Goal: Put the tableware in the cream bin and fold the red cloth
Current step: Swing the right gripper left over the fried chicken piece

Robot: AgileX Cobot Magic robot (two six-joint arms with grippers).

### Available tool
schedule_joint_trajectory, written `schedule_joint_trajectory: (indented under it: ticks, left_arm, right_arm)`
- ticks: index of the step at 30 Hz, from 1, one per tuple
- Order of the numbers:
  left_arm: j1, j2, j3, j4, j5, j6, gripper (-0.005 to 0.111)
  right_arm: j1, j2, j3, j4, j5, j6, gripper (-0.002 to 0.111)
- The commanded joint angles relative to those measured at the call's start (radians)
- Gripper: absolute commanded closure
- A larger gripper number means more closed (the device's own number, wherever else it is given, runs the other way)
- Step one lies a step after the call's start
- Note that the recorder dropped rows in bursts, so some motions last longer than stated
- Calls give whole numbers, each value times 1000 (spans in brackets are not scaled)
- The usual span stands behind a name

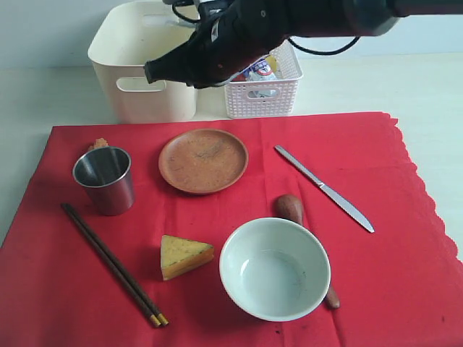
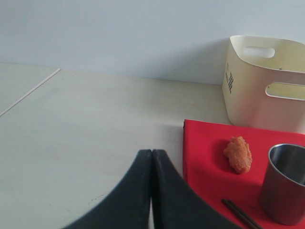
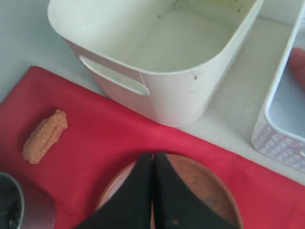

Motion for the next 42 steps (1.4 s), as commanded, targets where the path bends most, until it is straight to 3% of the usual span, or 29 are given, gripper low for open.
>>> schedule_joint_trajectory:
  ticks: [1,7,15,19,20,22,26,29,42]
  left_arm:
    - [4,-6,0,-3,-4,0,105]
    - [4,-6,0,-3,-4,0,105]
    - [4,-6,0,-3,-4,0,105]
    - [4,-6,0,-3,-4,0,105]
    - [4,-6,0,-3,-4,0,105]
    - [4,-6,0,-3,-4,0,105]
    - [4,-6,0,-3,-4,0,105]
    - [4,-6,0,-3,-4,0,105]
    - [4,-6,0,-3,-4,0,105]
  right_arm:
    - [7,32,-19,22,-21,-9,108]
    - [79,78,-84,47,-2,-141,108]
    - [159,201,-293,42,181,-193,108]
    - [163,275,-306,-26,-27,-160,106]
    - [163,288,-306,-26,-72,-139,103]
    - [163,313,-311,-26,-165,-128,85]
    - [163,354,-366,-26,-119,-130,55]
    - [165,395,-429,-26,-60,-130,41]
    - [165,548,-697,29,188,-134,38]
